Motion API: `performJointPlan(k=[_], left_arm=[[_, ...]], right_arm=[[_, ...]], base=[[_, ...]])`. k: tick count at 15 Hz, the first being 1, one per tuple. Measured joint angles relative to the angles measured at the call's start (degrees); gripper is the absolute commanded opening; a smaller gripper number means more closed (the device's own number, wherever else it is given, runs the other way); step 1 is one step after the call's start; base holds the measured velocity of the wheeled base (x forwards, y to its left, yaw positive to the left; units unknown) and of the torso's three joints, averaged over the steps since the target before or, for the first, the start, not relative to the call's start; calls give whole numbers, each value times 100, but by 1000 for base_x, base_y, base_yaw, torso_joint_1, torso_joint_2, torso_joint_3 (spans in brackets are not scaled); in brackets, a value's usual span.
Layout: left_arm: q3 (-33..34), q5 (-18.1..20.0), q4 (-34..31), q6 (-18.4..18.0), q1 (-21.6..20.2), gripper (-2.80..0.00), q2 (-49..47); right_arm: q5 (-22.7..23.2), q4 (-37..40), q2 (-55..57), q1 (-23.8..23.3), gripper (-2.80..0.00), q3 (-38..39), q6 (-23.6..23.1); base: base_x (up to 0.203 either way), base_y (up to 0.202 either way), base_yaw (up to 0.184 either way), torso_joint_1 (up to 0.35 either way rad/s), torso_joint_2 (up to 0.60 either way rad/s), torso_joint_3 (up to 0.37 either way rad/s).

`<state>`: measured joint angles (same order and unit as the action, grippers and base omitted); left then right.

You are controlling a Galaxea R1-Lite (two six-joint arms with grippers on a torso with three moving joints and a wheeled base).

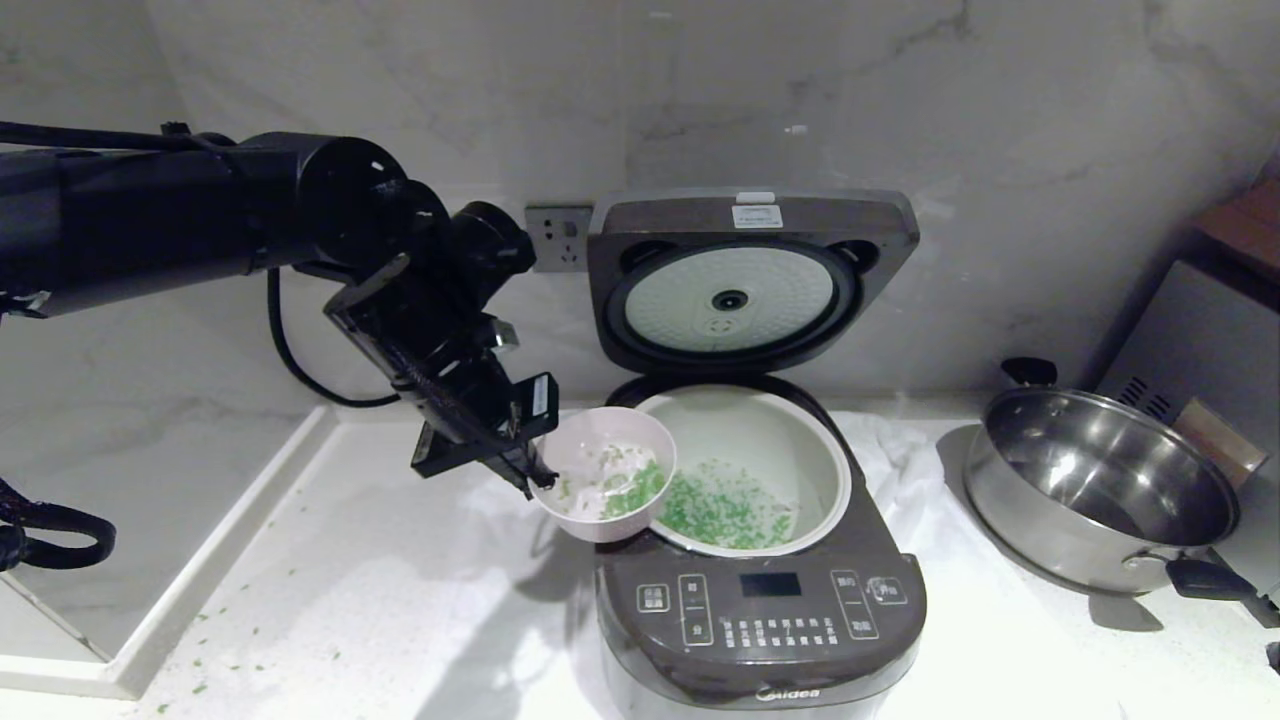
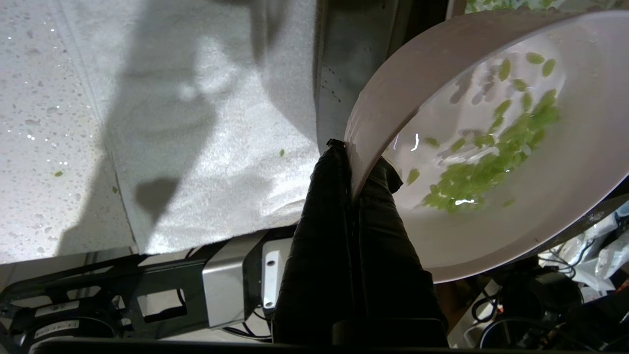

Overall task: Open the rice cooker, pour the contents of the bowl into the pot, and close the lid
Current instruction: Pour the water from the bowl into the rice cooker

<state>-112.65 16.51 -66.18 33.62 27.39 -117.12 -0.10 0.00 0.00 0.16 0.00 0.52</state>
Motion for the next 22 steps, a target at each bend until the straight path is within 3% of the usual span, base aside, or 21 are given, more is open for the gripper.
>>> performJointPlan(k=[22], left_arm=[[-13, -29, 793, 309, 1090, -280, -428]], right_arm=[[2, 0, 0, 0, -280, 0, 1]], base=[[0, 0, 0, 0, 0, 0]])
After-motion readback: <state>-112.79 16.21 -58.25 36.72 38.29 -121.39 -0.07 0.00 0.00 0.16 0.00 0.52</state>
